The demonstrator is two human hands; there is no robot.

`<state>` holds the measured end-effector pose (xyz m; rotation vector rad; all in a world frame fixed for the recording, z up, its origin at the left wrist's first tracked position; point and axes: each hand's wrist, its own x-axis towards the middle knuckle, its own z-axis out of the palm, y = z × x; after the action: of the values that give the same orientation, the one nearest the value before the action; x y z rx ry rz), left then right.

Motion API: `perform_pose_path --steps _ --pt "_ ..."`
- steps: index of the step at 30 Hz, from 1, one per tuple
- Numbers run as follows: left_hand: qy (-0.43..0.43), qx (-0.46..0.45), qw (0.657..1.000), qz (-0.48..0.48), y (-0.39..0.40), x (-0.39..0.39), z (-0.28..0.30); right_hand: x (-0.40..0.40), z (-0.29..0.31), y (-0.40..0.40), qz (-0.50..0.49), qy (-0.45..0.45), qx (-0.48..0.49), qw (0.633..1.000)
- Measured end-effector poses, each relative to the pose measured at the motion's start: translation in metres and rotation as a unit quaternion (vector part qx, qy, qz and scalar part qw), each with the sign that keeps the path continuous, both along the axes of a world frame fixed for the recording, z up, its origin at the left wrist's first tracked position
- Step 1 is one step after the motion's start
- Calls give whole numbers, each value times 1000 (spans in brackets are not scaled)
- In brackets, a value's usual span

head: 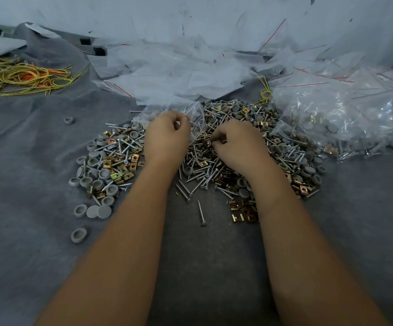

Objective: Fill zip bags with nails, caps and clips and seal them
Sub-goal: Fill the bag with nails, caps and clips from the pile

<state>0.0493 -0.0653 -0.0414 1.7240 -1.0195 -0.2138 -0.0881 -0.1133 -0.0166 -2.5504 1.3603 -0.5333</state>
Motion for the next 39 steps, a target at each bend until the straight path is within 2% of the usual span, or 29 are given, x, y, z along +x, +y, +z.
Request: perform_pose_path --steps 7,12,14,17,21,24,27,32,35,39 --pt "13 -2 1000 -3 -1 0 0 4 -4 -1 5 -5 -66 998" --pt "8 13 1000 -7 0 -1 1 6 -3 1 -13 -194 -37 980" --pt "8 18 1000 -14 0 -3 2 7 0 1 -18 -239 -49 970" --pt "22 13 999 -27 1 -4 3 9 4 6 11 -287 -15 958" --pt "34 2 999 -33 3 -3 2 12 2 11 59 -245 -19 968" --pt "36 -5 999 -29 2 -4 1 13 0 11 75 -260 -6 963" --pt "47 -11 999 -20 2 -4 2 13 -2 7 57 -265 8 963" --pt "67 -21 997 -8 1 -3 1 9 -2 2 3 -256 -24 966" --pt "89 -35 995 -6 0 -2 1 4 -2 1 -46 -207 -36 977" --pt "103 -45 994 -5 0 -2 1 -1 -1 -1 -79 -65 -5 995"
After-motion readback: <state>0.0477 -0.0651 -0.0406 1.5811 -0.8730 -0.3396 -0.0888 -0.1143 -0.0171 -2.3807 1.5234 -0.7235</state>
